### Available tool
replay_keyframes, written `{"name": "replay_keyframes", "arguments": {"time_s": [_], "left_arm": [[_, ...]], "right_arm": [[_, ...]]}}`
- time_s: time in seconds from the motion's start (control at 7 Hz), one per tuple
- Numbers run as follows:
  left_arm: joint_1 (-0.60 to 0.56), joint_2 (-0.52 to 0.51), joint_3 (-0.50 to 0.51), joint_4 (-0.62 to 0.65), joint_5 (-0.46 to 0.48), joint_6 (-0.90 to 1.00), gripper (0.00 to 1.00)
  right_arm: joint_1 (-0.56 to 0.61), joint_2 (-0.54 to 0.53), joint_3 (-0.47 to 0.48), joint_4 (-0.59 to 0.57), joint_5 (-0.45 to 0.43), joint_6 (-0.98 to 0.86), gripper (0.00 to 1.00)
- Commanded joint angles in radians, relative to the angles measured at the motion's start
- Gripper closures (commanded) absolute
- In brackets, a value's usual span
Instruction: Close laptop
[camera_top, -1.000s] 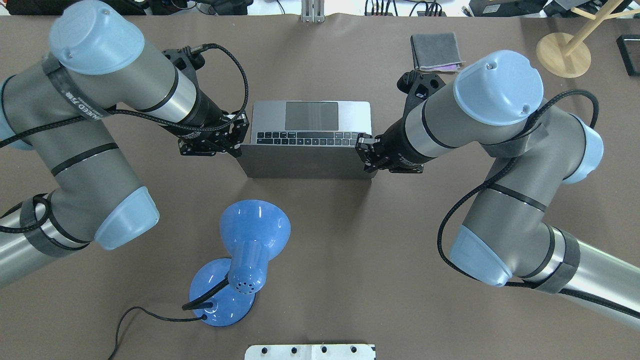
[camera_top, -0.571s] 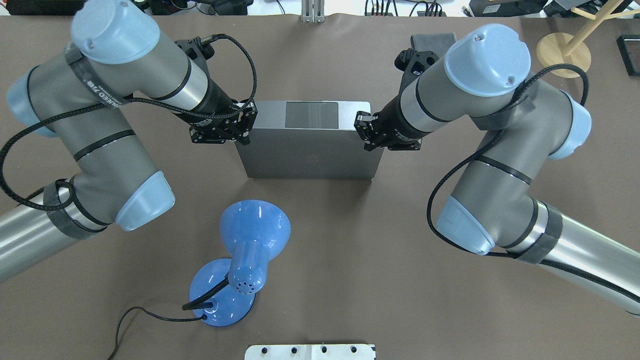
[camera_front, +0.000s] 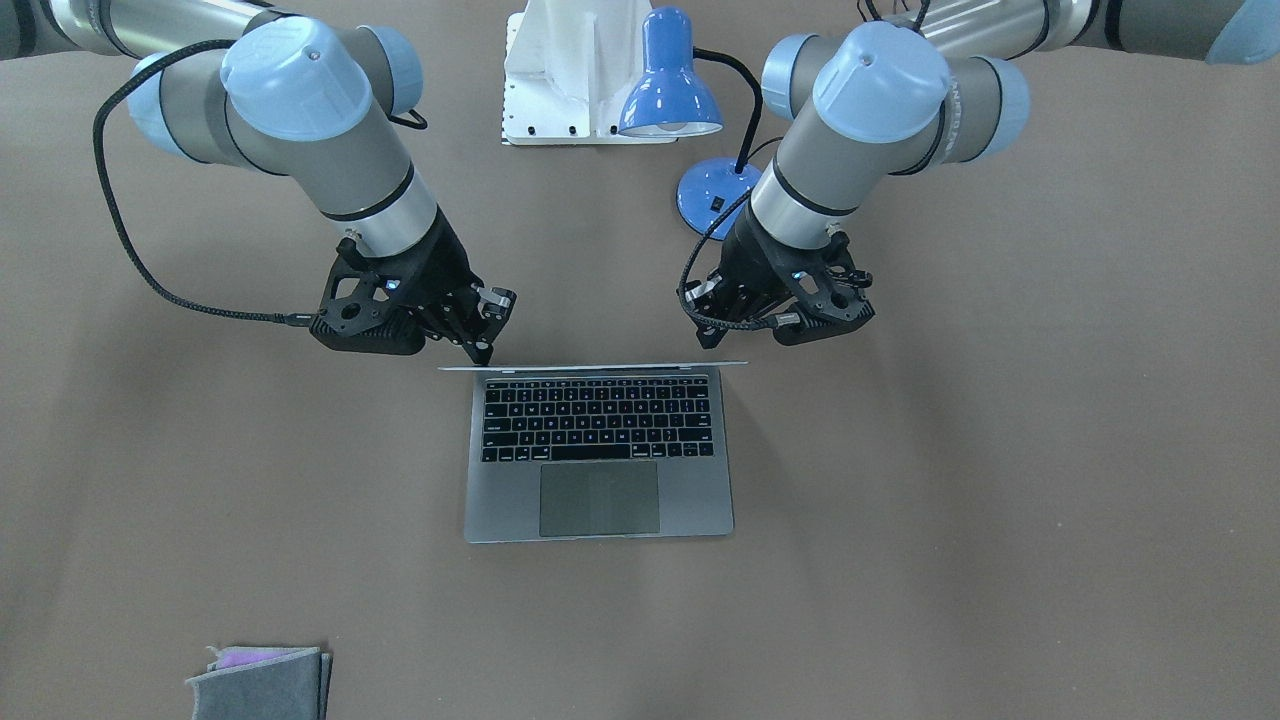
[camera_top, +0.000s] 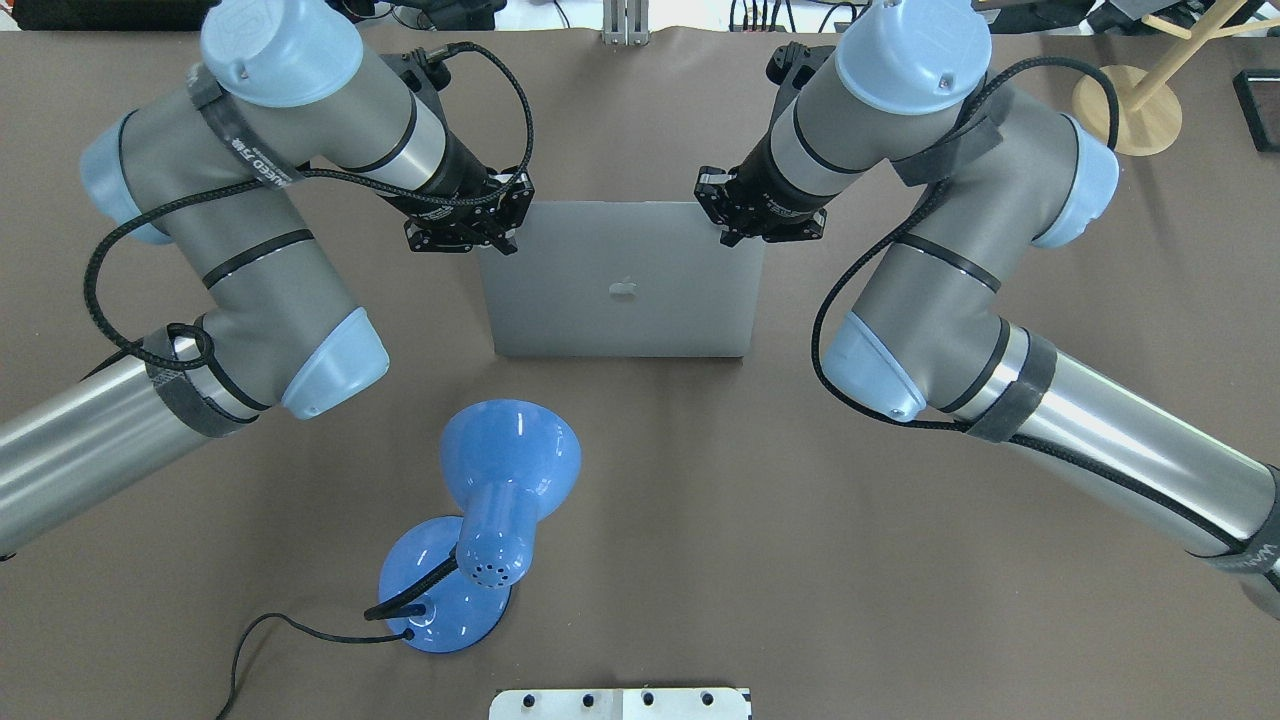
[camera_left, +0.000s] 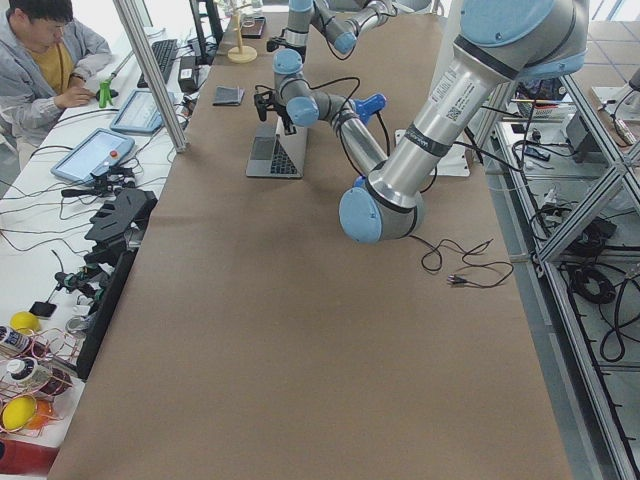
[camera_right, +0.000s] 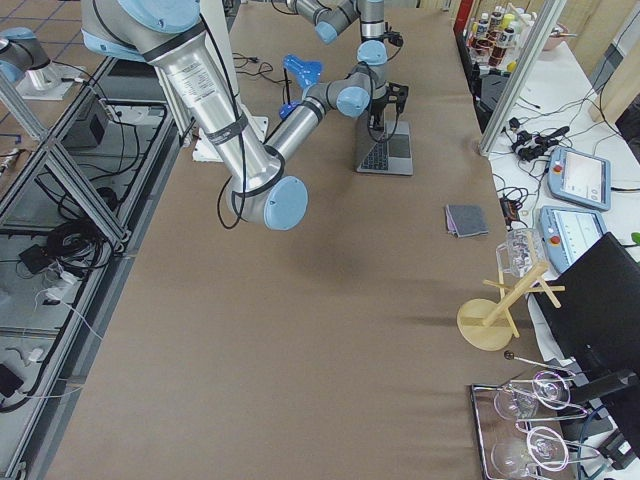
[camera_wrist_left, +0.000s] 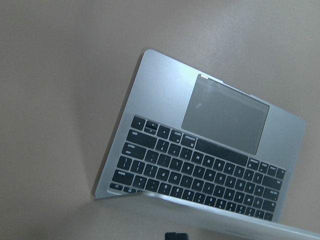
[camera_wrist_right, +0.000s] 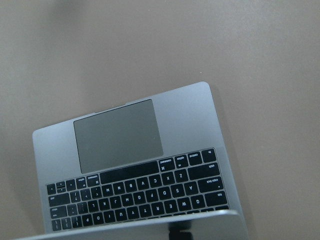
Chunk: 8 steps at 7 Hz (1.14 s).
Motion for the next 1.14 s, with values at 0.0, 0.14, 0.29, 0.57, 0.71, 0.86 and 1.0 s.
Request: {"name": "replay_keyframes", "arguments": {"time_s": [0.0,0.14,0.29,0.57,0.71,0.86,1.0], "left_arm": [[-0.002,-0.038,0.112,-0.089,0.044,-0.002,1.00],[-0.002,-0.060,0.166,-0.114,0.067,-0.002,1.00],[-0.002,-0.086,0.224,-0.119,0.069,0.000,1.00],[0.000,-0.137,0.351,-0.188,0.133,-0.002,1.00],[0.001,-0.149,0.409,-0.226,0.144,-0.002,1.00],[0.006,-0.149,0.446,-0.255,0.152,-0.002,1.00],[0.019,-0.163,0.488,-0.280,0.185,-0.002,1.00]], "right_arm": [[0.009,0.039,-0.073,0.020,0.000,-0.019,1.00],[0.009,0.044,-0.115,0.056,0.000,-0.019,1.00],[0.011,0.048,-0.171,0.107,0.000,-0.030,1.00],[0.015,0.122,-0.307,0.129,0.000,-0.045,1.00],[0.015,0.142,-0.367,0.164,-0.001,-0.051,1.00],[0.017,0.145,-0.428,0.228,0.000,-0.050,1.00],[0.015,0.160,-0.485,0.253,0.000,-0.050,1.00]]}}
